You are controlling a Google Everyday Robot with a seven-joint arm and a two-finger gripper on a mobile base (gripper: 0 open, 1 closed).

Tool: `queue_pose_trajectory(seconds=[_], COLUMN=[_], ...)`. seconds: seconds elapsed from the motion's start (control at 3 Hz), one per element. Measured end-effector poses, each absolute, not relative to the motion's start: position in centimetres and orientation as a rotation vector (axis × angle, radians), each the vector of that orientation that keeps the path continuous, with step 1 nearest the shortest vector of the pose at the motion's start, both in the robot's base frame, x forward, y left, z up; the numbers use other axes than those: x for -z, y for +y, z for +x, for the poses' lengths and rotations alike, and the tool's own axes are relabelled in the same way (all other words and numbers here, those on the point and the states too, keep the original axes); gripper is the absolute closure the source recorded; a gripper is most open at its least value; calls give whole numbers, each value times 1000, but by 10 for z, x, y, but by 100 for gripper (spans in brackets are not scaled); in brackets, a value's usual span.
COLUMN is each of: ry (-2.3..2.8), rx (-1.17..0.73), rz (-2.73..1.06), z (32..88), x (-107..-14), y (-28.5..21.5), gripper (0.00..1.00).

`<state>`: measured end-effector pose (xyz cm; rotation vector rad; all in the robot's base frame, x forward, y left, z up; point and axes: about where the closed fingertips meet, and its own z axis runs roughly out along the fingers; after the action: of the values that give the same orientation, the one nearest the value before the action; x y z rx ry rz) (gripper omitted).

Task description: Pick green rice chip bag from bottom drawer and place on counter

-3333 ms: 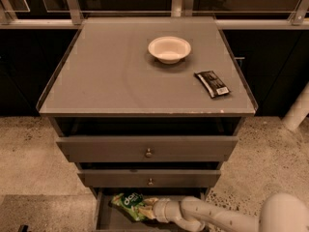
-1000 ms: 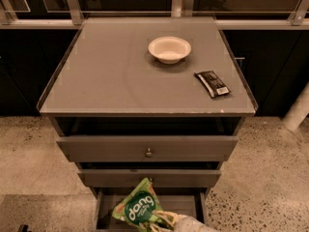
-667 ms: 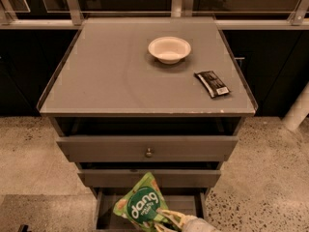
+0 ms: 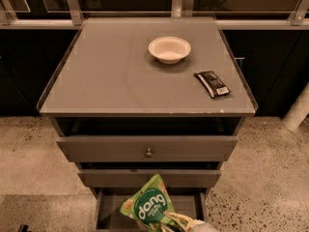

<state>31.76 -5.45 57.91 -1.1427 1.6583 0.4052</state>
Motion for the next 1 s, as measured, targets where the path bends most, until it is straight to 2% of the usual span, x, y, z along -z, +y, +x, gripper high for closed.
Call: queue_pose_trajectory(seconds=[1.0], ry=[1385], rx=[-346], rz=[-1460], z=[352], x=[-729], y=[-2], gripper=[100])
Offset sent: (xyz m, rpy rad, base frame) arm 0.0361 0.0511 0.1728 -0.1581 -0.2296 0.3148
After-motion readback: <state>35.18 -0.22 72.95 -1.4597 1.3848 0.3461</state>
